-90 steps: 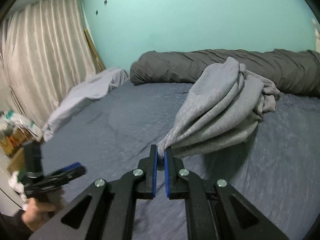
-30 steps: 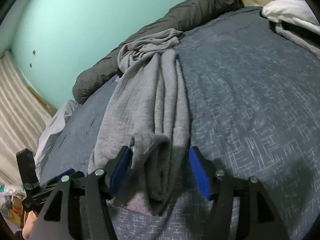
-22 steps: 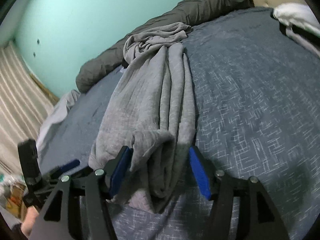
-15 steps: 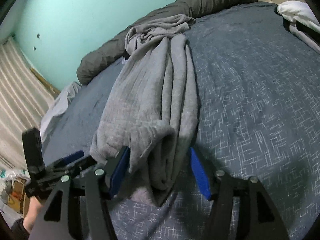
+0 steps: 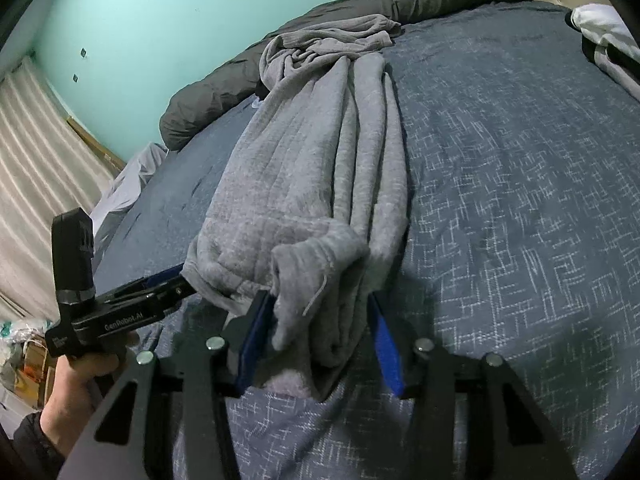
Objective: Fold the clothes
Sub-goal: 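Grasp the garment hem with the left tool beside the right tool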
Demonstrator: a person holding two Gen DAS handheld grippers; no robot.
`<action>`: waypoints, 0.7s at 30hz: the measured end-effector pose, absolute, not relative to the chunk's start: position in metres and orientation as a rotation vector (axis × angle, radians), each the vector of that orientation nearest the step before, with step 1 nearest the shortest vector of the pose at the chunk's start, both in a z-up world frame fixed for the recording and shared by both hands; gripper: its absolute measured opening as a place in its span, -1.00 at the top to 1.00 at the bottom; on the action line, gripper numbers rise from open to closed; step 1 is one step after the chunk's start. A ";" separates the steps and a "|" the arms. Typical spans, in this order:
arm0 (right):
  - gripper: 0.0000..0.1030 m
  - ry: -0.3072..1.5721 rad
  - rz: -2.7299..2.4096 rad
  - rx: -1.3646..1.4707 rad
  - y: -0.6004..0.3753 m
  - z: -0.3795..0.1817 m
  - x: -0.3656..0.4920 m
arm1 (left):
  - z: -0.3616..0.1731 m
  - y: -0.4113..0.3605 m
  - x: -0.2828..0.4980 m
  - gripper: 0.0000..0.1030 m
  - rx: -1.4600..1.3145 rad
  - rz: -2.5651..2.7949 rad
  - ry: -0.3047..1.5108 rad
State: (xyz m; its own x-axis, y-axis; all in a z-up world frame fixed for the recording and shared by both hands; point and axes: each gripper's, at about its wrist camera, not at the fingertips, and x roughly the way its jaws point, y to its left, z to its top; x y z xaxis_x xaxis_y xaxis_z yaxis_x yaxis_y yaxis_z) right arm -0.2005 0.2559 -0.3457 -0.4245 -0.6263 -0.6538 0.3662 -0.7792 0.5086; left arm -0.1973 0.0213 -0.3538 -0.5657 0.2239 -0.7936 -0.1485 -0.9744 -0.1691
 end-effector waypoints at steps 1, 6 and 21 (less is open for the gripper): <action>0.03 -0.401 -2.207 1.188 0.256 -0.346 -0.201 | -0.354 0.021 -0.198 -0.41 -1.339 2.602 -0.127; 0.03 -0.433 -2.205 1.201 0.260 -0.347 -0.202 | -0.354 0.025 -0.203 0.35 -1.339 2.578 -0.057; 0.03 -0.331 -2.210 1.202 0.238 -0.331 -0.187 | -0.309 -0.043 -0.201 0.92 -1.162 2.726 -0.318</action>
